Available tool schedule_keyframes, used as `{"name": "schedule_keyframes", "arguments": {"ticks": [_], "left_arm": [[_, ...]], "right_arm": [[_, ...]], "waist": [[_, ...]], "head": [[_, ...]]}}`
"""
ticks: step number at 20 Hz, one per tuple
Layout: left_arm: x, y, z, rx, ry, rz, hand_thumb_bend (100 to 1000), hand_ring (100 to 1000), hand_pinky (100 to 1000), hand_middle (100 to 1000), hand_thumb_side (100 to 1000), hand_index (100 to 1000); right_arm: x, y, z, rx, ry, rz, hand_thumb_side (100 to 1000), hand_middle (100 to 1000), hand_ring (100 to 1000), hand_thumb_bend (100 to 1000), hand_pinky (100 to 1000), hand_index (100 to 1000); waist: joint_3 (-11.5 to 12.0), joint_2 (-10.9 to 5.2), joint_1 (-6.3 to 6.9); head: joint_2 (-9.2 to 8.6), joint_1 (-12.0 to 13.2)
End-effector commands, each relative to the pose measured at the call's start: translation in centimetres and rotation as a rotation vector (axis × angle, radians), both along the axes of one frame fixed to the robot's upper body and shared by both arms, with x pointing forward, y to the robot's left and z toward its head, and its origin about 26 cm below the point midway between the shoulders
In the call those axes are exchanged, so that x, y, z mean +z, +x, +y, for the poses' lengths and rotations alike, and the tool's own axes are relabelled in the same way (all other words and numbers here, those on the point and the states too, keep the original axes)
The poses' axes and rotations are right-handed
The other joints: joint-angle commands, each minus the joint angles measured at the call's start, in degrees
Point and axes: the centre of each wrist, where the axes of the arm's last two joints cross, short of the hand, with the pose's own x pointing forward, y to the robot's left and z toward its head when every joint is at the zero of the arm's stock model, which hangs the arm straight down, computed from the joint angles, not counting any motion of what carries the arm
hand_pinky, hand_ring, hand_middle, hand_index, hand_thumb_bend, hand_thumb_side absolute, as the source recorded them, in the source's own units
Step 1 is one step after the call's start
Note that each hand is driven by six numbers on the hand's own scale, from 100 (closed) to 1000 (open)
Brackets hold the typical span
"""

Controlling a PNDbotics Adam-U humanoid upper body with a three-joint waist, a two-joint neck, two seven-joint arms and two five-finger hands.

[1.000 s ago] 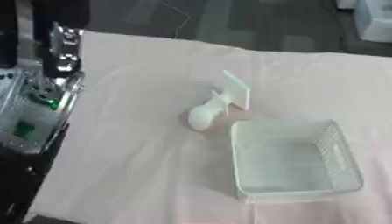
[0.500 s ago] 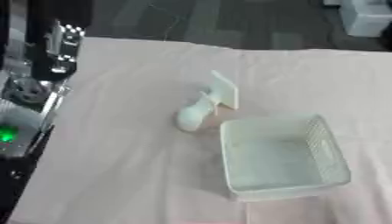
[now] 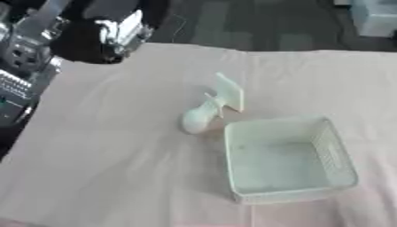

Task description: Pick up objects on the table and place them in the box.

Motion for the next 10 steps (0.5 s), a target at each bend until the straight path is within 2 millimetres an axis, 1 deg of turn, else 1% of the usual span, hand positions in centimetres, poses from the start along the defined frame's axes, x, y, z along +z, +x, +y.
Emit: {"name": "schedule_keyframes", "arguments": {"ticks": [1,2,3,4,5,7,10], "left_arm": [[1.5,-0.5,-0.1,0.097,0.191,0.03,100,682,742,823,893,892],[1.6,-0.5,-0.2,0.118,0.237,0.056,100,680,742,826,930,902],[1.5,-0.5,-0.4,0.142,0.287,0.098,100,682,744,832,1000,902],[1.5,-0.5,-0.6,0.173,0.333,0.147,100,698,754,833,963,906],[1.4,-0.5,-0.7,0.21,0.371,0.197,100,698,754,833,963,906],[1.3,-0.5,-0.9,0.292,0.424,0.306,100,707,743,850,1000,948],[1.0,-0.5,-1.5,0.415,0.5,0.484,100,744,761,864,1000,964]], "right_arm": [[0.9,-0.3,0.4,0.019,-0.016,-0.03,1000,587,566,100,595,663],[0.9,-0.2,0.4,0.023,-0.017,-0.029,1000,588,567,100,595,664],[0.9,-0.2,0.5,0.028,-0.018,-0.028,1000,588,567,100,595,664],[1.0,-0.3,0.6,0.032,-0.018,-0.028,1000,588,567,100,594,664],[1.0,-0.3,0.6,0.036,-0.018,-0.029,1000,588,567,100,594,664],[1.0,-0.3,0.7,0.041,-0.018,-0.029,1000,588,566,100,594,665],[1.1,-0.3,0.8,0.048,-0.019,-0.027,1000,587,566,100,594,665]], "waist": [[-0.2,-0.74,0.05],[-0.4,-0.71,0.11],[-0.6,-0.66,0.18],[-0.8,-0.61,0.24],[-1.0,-0.57,0.28],[-1.3,-0.48,0.37],[-1.7,-0.44,0.52]], "head": [[0.0,1.0],[0.0,1.1],[0.0,1.3],[0.0,1.5],[0.0,1.6],[0.0,1.9],[0.0,2.2]]}}
